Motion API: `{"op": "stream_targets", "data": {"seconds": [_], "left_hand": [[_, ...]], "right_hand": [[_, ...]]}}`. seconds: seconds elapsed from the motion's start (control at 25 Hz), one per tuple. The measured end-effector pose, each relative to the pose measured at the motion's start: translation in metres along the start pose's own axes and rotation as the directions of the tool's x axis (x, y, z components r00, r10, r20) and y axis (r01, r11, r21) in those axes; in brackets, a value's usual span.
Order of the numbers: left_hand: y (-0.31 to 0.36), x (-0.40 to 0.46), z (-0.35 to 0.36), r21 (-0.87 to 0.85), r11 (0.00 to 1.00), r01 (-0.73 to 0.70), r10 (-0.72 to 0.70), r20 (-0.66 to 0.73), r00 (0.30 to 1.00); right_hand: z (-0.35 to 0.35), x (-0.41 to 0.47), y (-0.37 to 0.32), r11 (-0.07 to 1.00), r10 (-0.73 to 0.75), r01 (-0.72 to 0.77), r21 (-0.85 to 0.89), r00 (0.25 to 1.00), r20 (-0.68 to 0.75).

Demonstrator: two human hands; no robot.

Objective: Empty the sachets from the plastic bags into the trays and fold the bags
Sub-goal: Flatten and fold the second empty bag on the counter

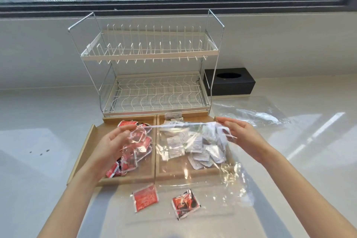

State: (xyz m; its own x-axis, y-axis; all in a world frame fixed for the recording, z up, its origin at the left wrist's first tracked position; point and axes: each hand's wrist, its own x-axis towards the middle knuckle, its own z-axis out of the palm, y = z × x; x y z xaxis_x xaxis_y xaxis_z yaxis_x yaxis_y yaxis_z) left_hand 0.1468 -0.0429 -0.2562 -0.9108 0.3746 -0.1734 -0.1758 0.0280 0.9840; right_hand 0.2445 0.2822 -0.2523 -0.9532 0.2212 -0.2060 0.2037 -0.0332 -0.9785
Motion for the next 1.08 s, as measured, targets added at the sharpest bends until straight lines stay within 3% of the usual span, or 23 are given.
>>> {"op": "stream_targets", "data": {"seconds": [0.2, 0.36, 0.6, 1.08], "left_hand": [[0.003, 0.003, 0.007, -0.016, 0.998, -0.055, 0.056, 0.053, 0.997], [0.008, 0.008, 0.017, -0.037, 0.999, -0.020, 0.022, 0.059, 0.998], [0.012, 0.014, 0.048, -0.014, 1.000, -0.026, 0.026, 0.045, 0.999], [0.003, 0.040, 0.169, -0.088, 0.994, -0.063, 0.062, -0.018, 0.998]], "right_hand": [[-0.006, -0.002, 0.002, 0.994, -0.080, 0.086, 0.071, 0.993, -0.087], [-0.014, -0.005, 0.003, 0.980, -0.079, 0.109, 0.169, 0.981, -0.178], [-0.039, -0.008, -0.002, 0.983, -0.077, 0.116, 0.145, 0.965, -0.250], [-0.133, -0.026, 0.021, 0.997, 0.071, -0.074, -0.018, 0.985, -0.155]]}}
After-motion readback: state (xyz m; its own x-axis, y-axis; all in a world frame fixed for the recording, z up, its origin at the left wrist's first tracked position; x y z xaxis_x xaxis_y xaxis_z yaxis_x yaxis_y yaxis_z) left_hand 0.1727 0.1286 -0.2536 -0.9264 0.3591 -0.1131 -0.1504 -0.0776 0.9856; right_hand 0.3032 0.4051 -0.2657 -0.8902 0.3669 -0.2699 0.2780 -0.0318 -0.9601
